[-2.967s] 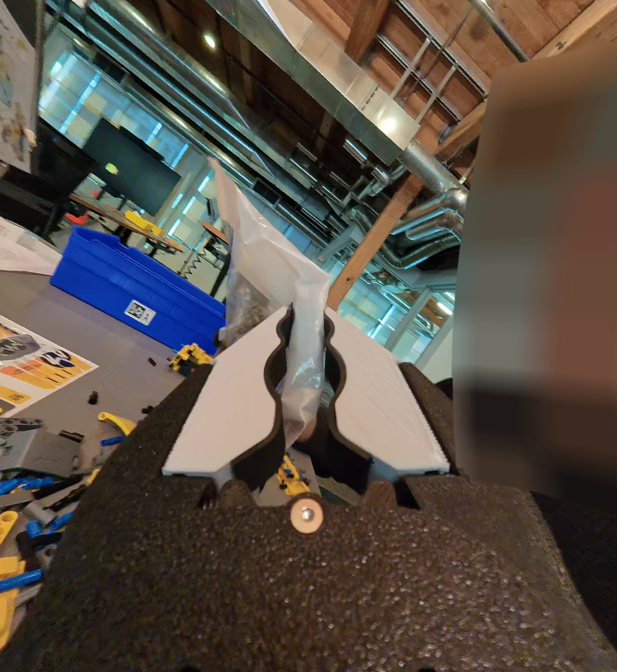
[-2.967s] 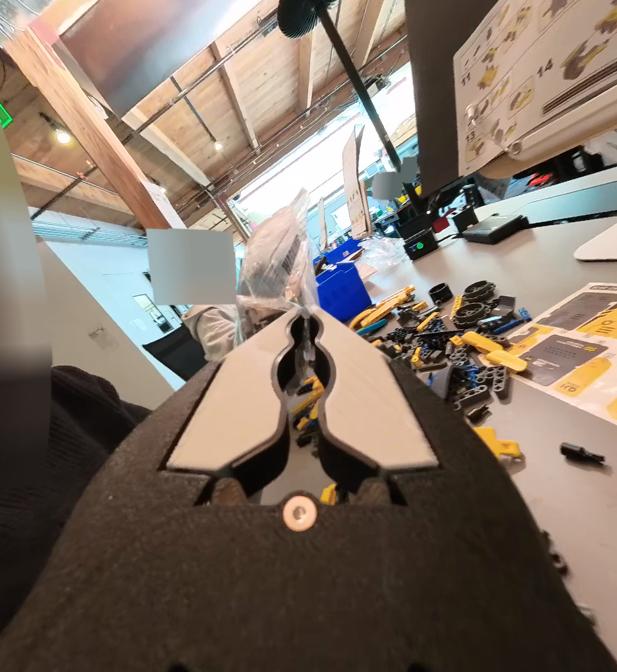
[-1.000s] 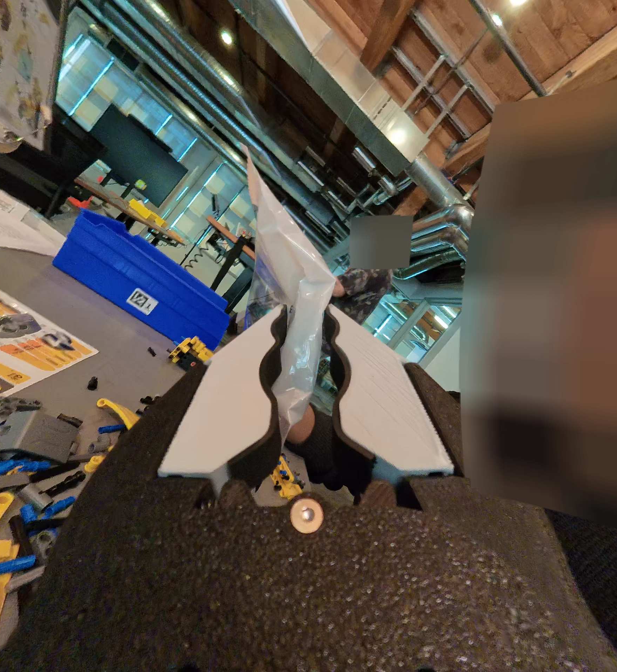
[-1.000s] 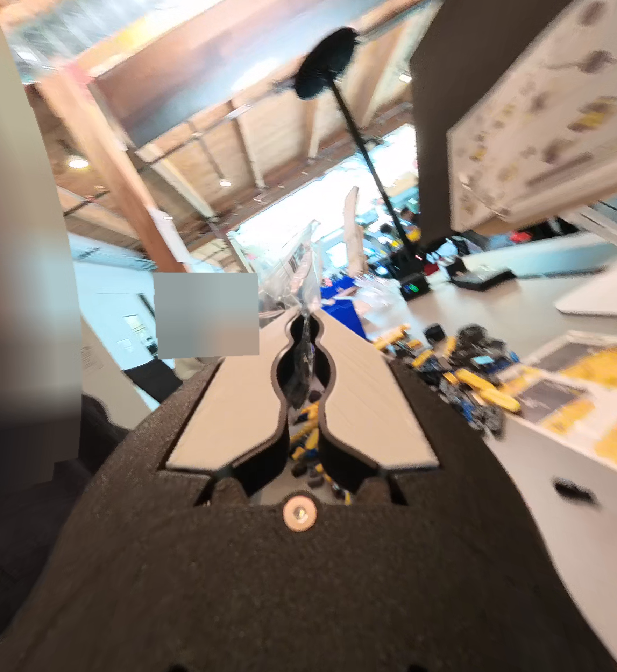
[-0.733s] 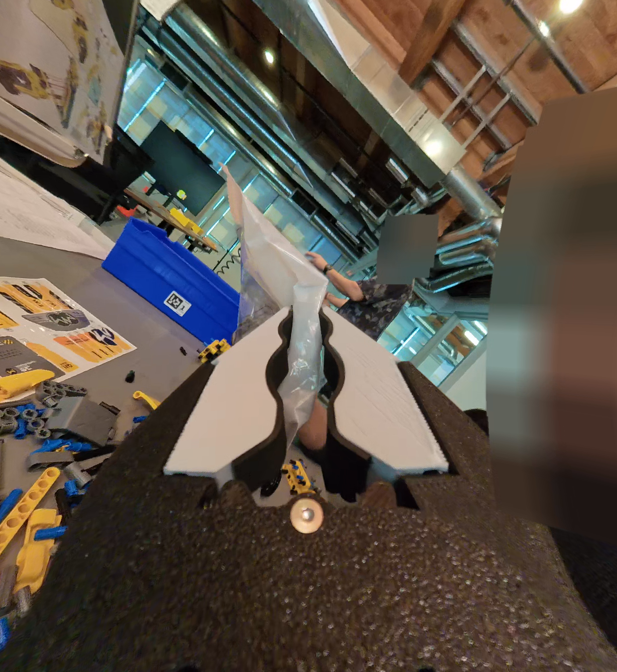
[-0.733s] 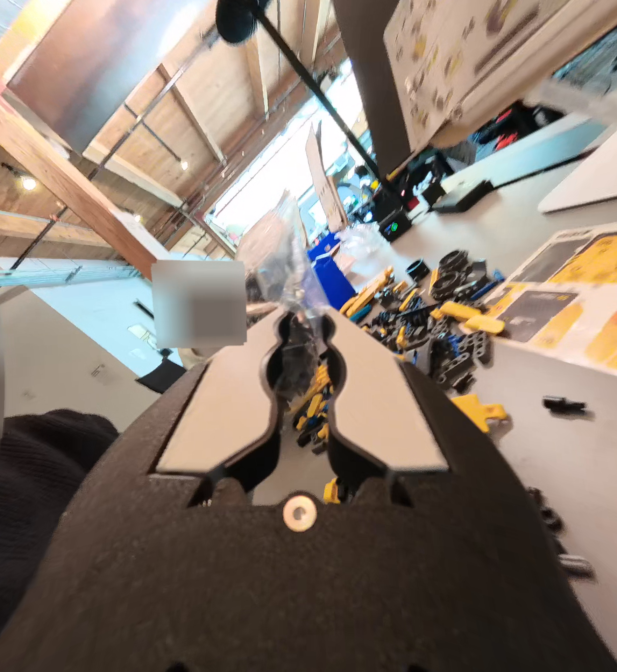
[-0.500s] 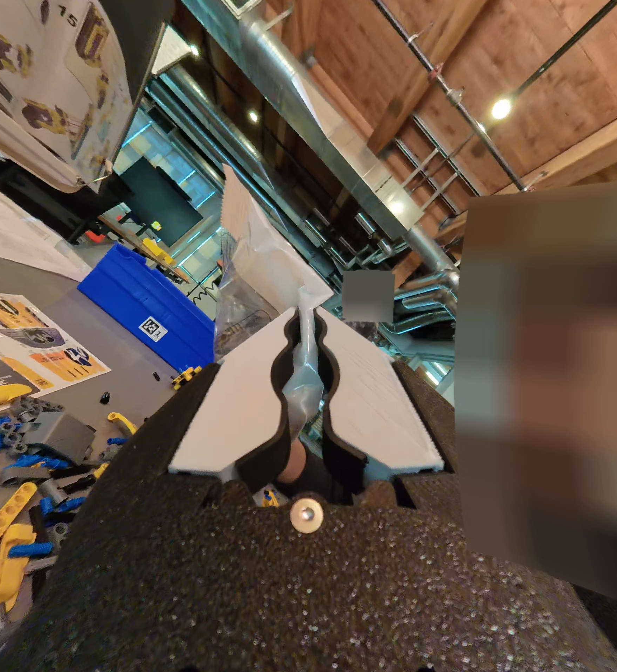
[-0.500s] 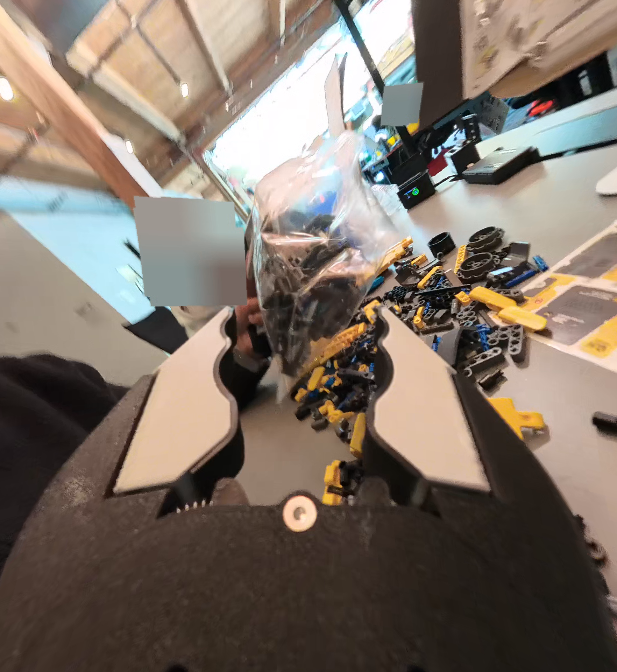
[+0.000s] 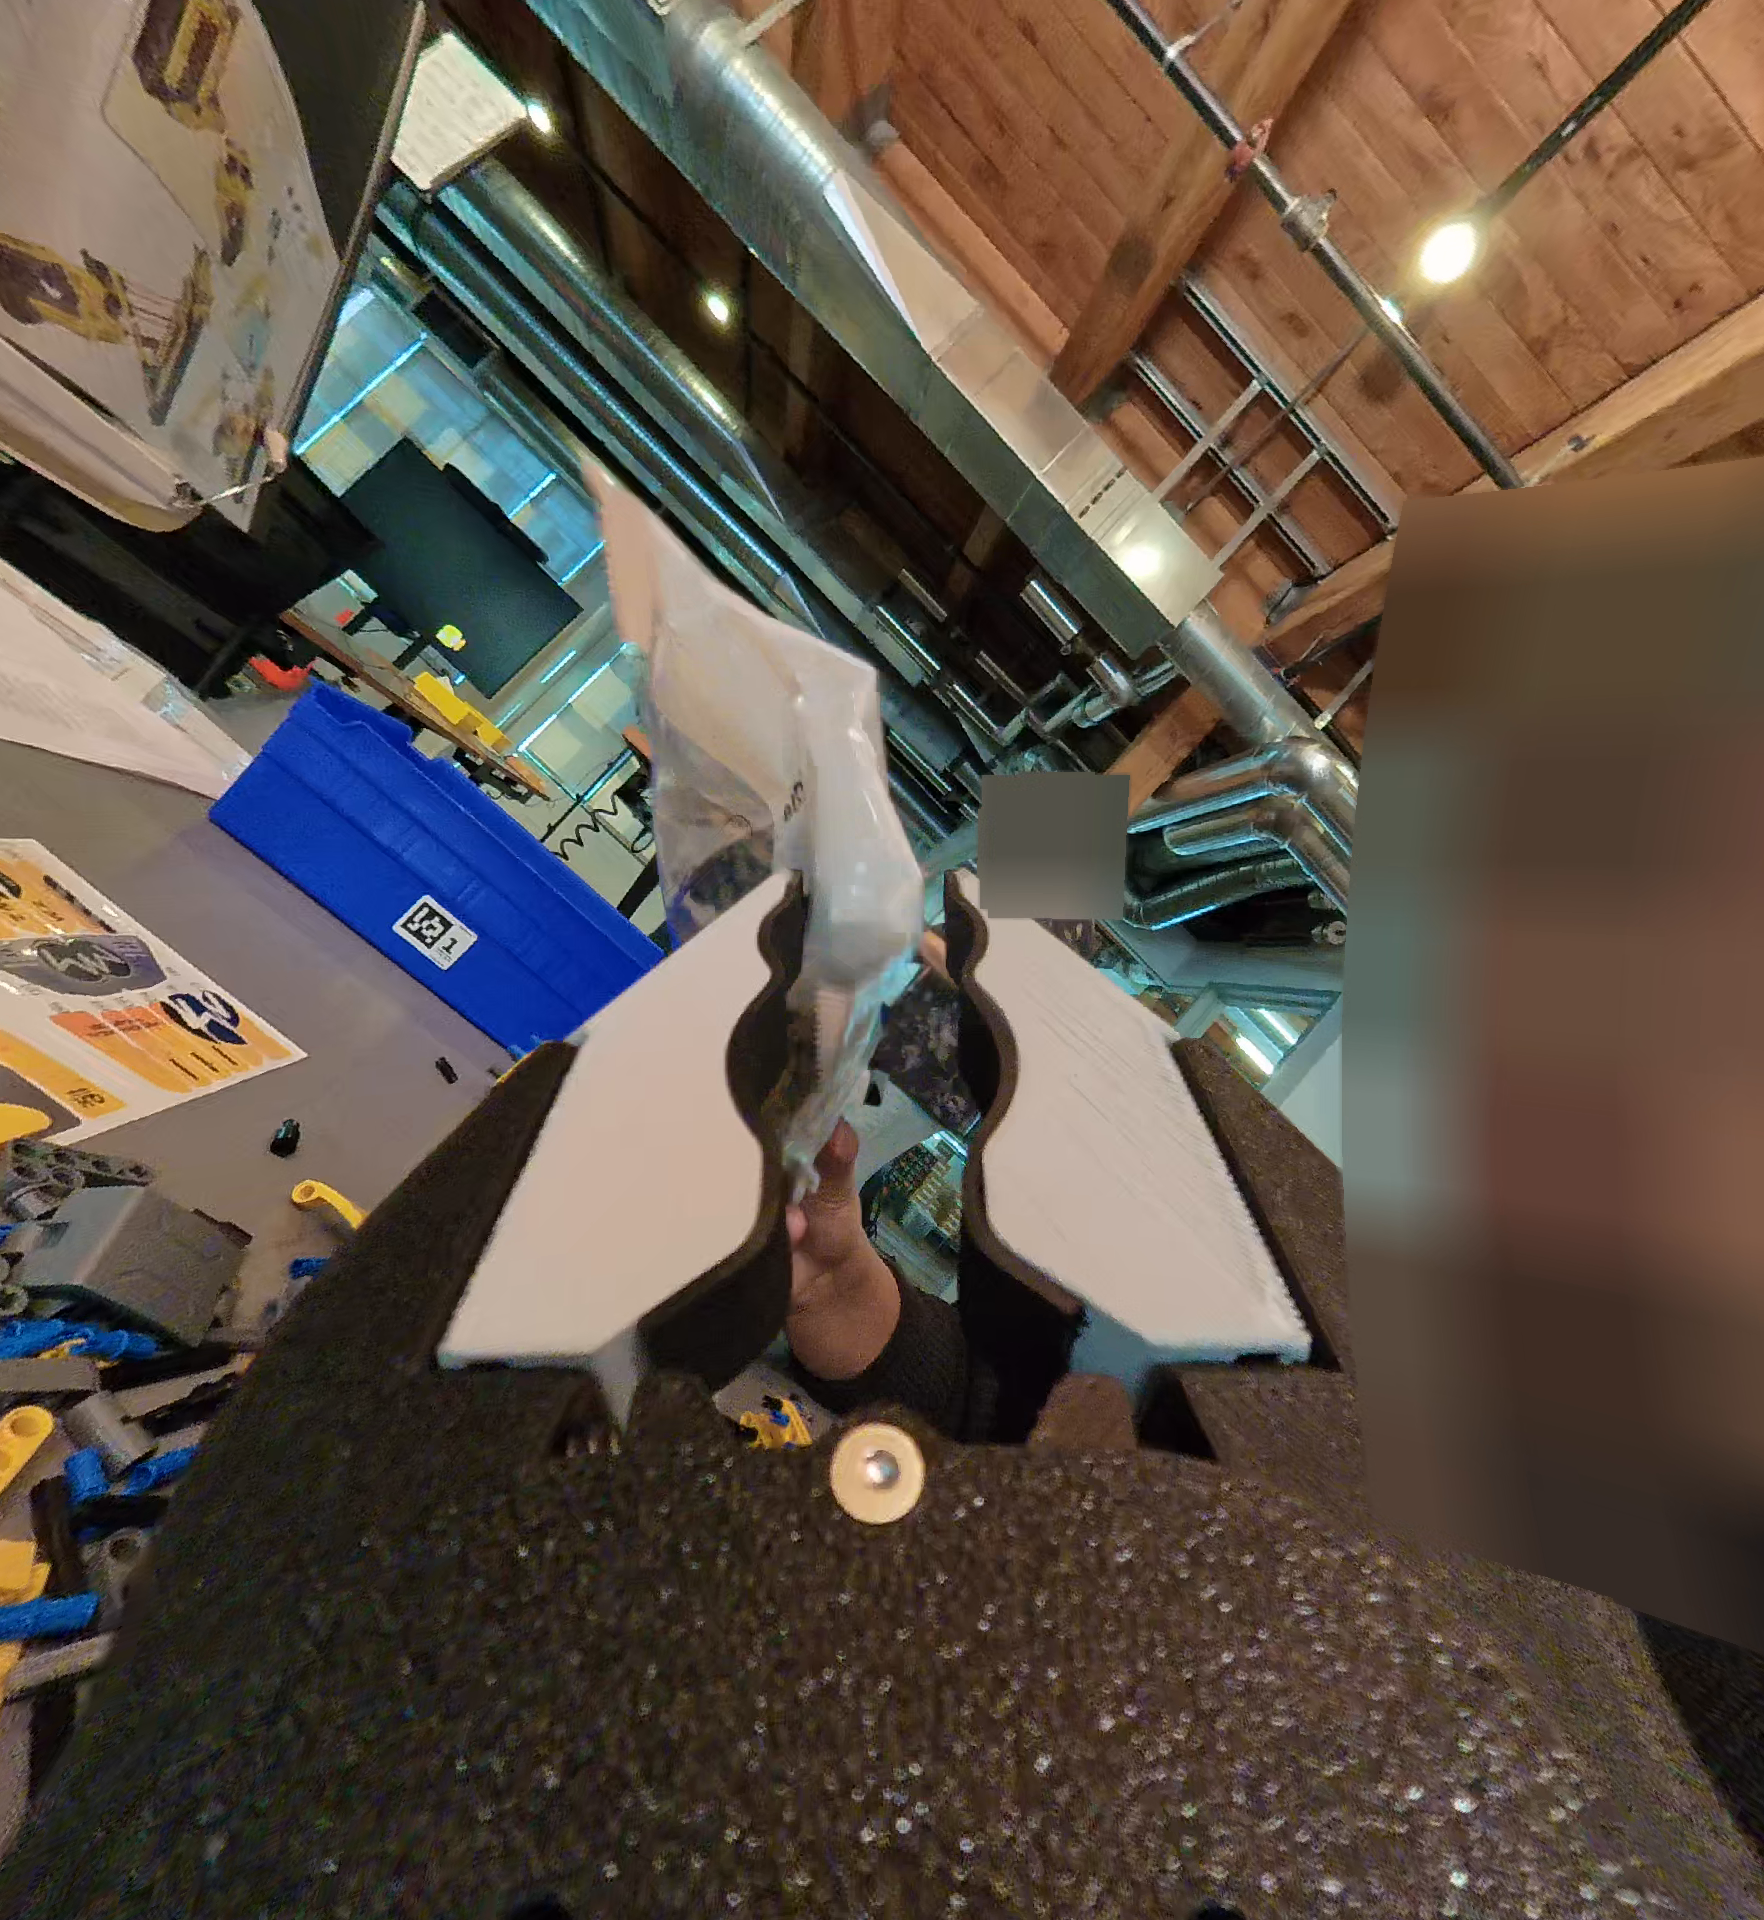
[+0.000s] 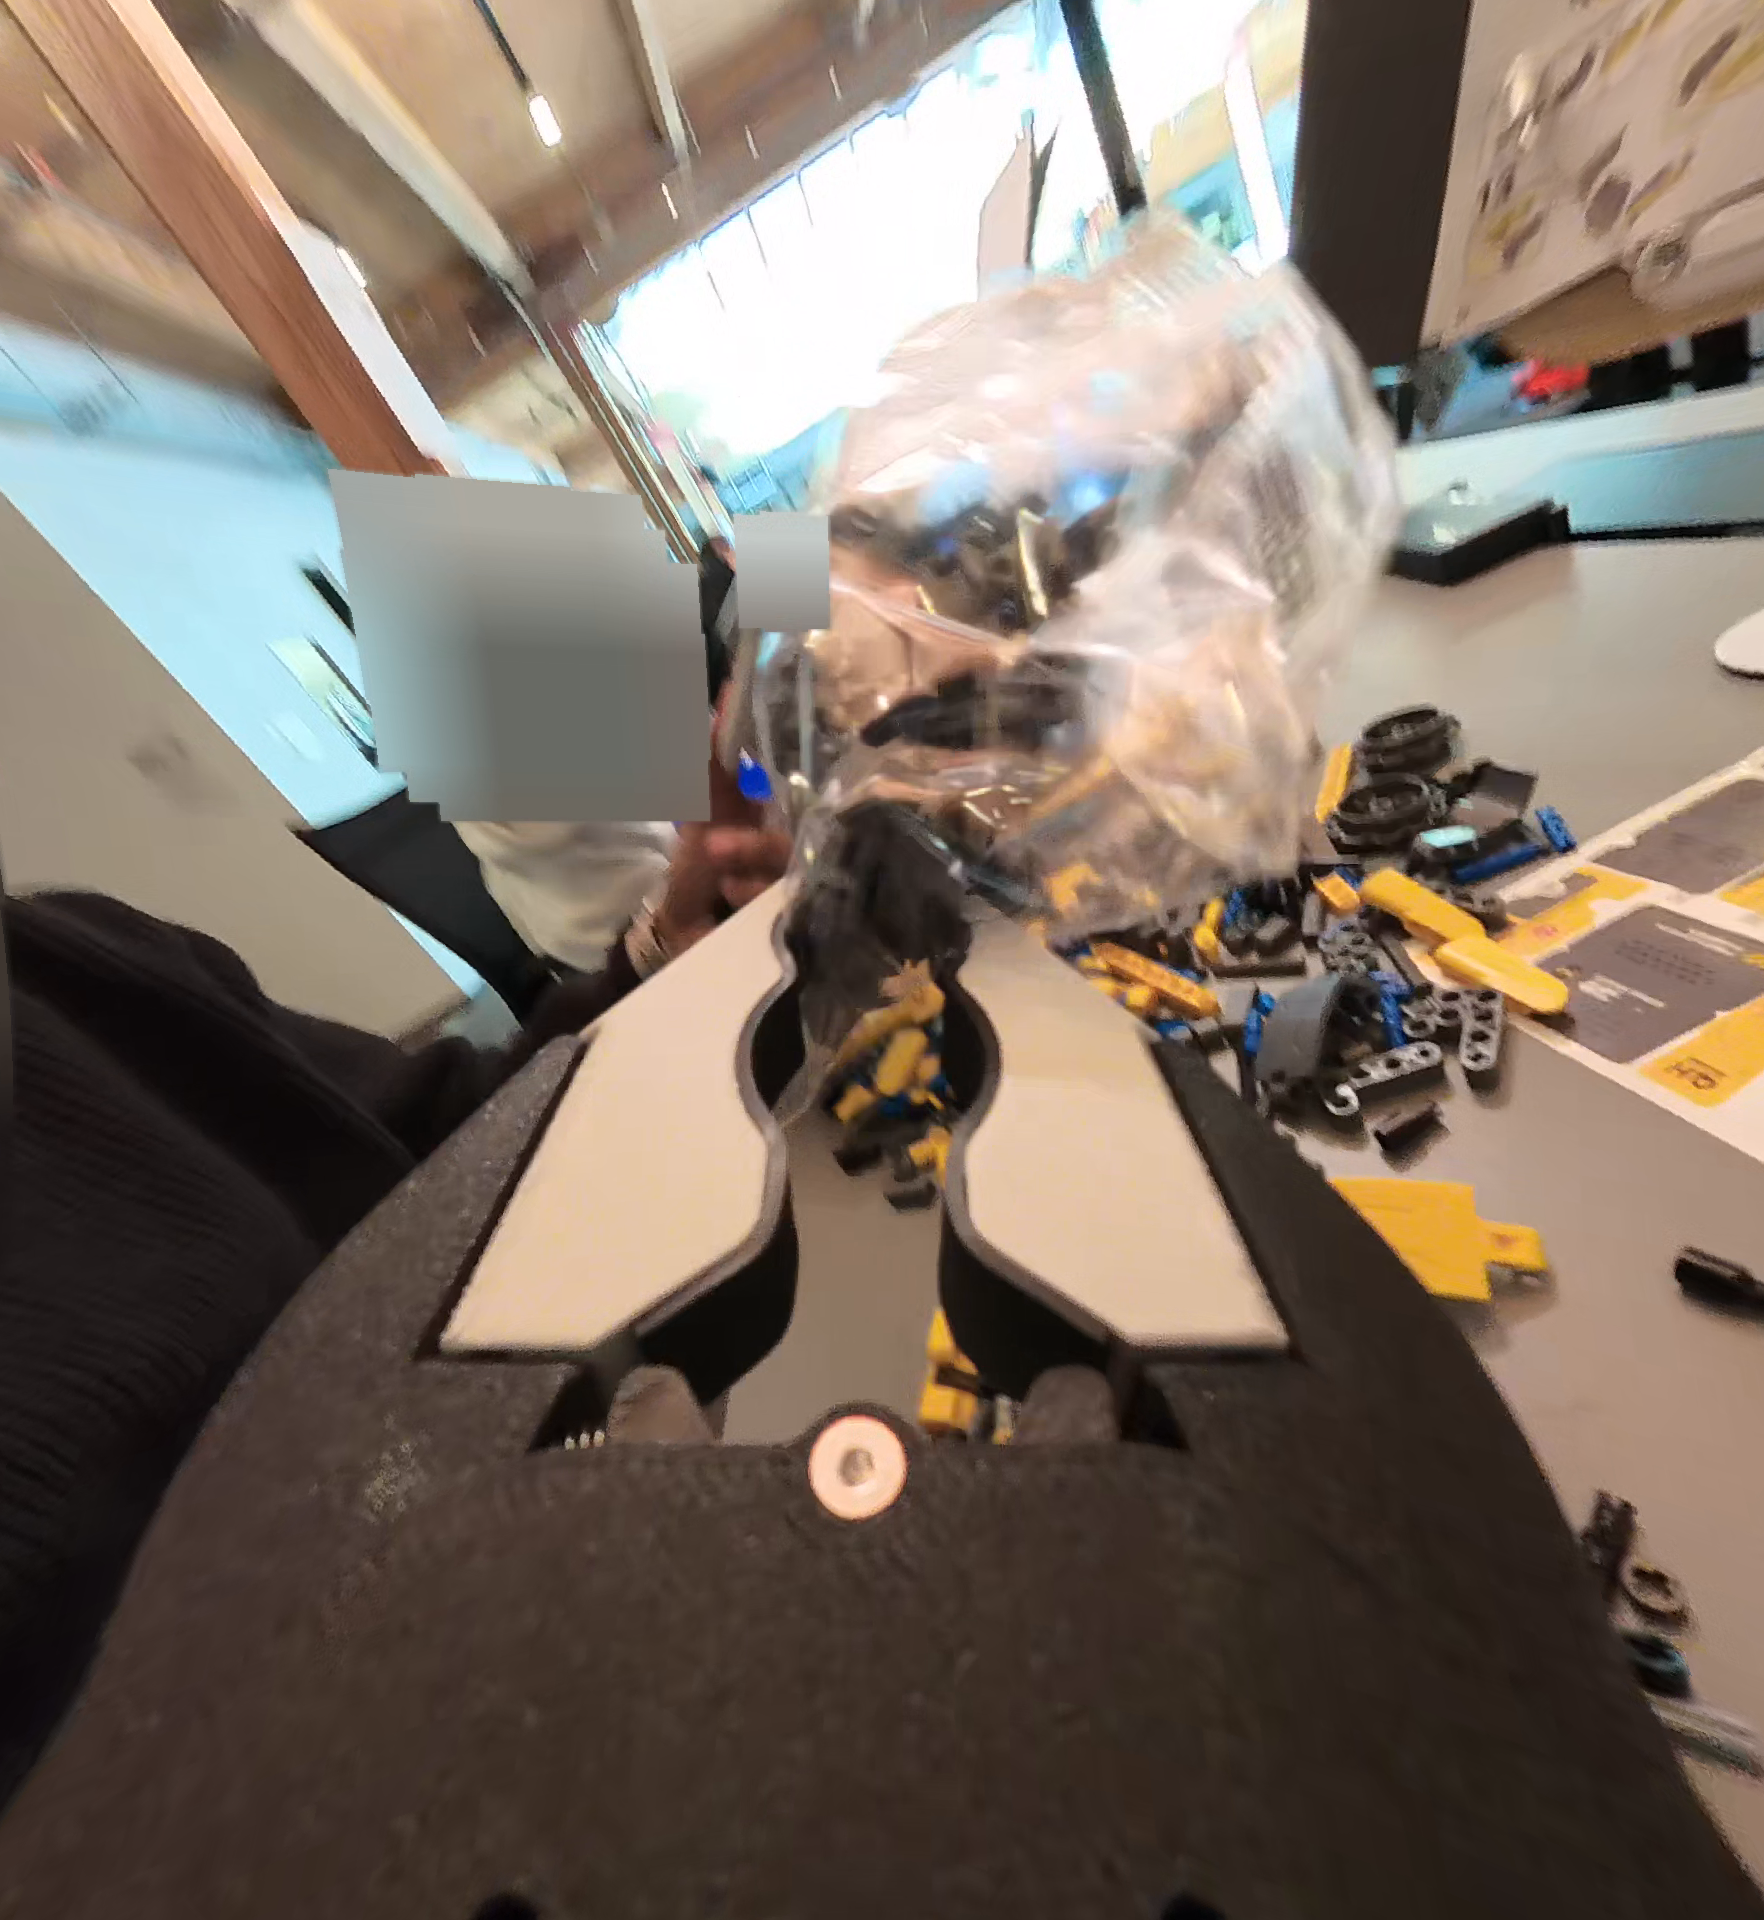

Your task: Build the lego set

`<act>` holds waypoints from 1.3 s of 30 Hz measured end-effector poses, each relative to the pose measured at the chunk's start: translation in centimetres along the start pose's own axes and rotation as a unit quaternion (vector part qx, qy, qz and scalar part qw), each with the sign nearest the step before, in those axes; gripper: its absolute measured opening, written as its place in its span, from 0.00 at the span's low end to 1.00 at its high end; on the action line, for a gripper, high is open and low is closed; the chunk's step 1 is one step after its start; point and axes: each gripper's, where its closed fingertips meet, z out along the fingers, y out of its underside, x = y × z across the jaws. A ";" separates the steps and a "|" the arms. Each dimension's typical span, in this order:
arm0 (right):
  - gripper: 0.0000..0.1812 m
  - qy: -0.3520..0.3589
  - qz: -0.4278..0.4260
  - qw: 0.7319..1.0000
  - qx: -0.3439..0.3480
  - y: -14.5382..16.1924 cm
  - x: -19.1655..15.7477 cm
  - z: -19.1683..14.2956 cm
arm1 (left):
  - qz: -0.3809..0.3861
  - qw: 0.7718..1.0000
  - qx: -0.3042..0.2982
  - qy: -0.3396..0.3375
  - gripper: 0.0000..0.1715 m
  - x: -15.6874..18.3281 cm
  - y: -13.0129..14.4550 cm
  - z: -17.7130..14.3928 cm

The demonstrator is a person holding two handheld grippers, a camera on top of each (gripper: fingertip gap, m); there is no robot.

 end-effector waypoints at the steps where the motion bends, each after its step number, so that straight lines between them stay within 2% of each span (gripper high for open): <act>1: 0.10 -0.008 0.007 1.000 0.011 -0.4 -0.2 -0.3 | -0.004 1.000 0.002 -0.006 0.18 -0.3 -0.1 -0.1; 3: 0.08 -0.011 0.010 1.000 0.019 -0.8 -0.2 -0.6 | -0.010 1.000 0.002 -0.021 0.26 -0.8 0.0 -0.1; 5: 0.08 -0.013 0.005 1.000 0.024 -1.1 -0.3 -0.7 | -0.011 0.999 -0.007 -0.029 0.28 -1.1 0.3 0.0; 21: 0.08 -0.022 -0.027 0.999 0.012 -0.7 -0.8 -0.4 | -0.011 0.999 -0.032 -0.024 0.28 -1.0 1.1 0.3; 23: 0.08 -0.033 -0.044 0.999 0.002 -0.4 -1.4 -0.2 | -0.015 0.998 -0.047 -0.027 0.24 -1.2 1.6 0.5; 24: 0.08 -0.042 -0.056 0.998 -0.005 -0.2 -1.9 -0.1 | -0.012 0.998 -0.056 -0.035 0.12 -1.4 1.9 0.5; 25: 0.08 -0.046 -0.067 0.997 -0.007 -0.1 -2.2 0.0 | -0.004 0.998 -0.057 -0.032 0.09 -1.2 1.9 0.5; 29: 0.13 -0.041 -0.080 0.996 -0.001 -0.1 -2.3 0.2 | 0.057 0.997 -0.054 -0.024 0.09 0.1 1.3 0.5; 30: 0.17 -0.038 -0.073 0.997 -0.001 0.0 -2.1 0.4 | 0.079 0.995 -0.048 -0.030 0.09 0.3 0.9 0.4; 32: 0.28 -0.037 -0.054 0.998 -0.017 0.6 -1.8 0.8 | 0.130 0.987 -0.023 -0.094 0.09 -0.5 -0.9 -0.7; 35: 0.30 -0.029 -0.059 0.997 -0.030 1.3 -1.5 1.1 | 0.198 0.964 0.059 -0.169 0.09 0.7 -6.0 -4.5; 37: 0.29 -0.019 -0.073 0.997 -0.031 1.4 -1.4 1.2 | 0.262 0.929 0.125 -0.230 0.09 2.6 -10.3 -8.6; 39: 0.29 -0.015 -0.079 0.996 -0.031 1.3 -1.4 1.2 | 0.321 0.887 0.196 -0.269 0.09 6.0 -14.1 -13.3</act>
